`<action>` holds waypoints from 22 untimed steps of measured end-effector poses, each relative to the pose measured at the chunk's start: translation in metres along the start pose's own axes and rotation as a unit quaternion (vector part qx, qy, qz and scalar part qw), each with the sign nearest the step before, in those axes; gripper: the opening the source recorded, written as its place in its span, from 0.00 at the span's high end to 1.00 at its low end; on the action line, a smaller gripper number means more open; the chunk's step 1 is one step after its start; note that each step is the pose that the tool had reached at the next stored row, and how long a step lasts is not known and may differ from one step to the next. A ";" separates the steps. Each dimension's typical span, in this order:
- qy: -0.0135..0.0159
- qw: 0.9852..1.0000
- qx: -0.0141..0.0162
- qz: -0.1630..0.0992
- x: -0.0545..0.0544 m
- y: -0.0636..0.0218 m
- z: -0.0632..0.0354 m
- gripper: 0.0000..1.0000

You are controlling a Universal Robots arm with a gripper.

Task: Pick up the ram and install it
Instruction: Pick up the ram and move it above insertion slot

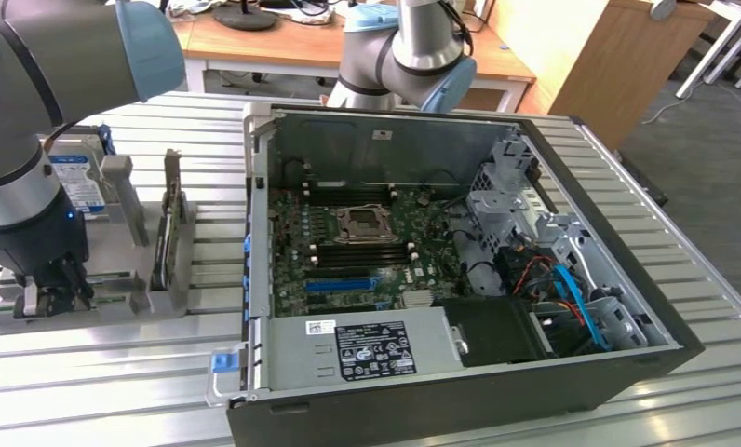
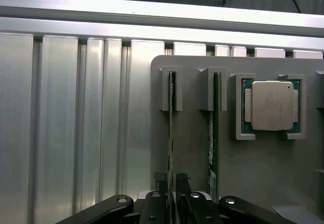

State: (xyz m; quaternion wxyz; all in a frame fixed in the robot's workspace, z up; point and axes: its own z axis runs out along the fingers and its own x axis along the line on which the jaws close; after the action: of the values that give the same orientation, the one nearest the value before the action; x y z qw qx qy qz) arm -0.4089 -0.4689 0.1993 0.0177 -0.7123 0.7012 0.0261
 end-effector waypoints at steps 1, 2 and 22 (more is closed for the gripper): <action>0.000 1.000 0.000 0.000 0.000 0.0000 0.0000 0.78; 0.000 1.000 0.000 0.000 0.000 0.0000 0.0000 0.78; 0.000 1.000 0.000 0.000 0.000 0.0000 0.0000 0.88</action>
State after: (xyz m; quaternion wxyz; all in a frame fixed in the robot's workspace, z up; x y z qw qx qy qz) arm -0.4089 -0.4689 0.1994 0.0176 -0.7123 0.7012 0.0261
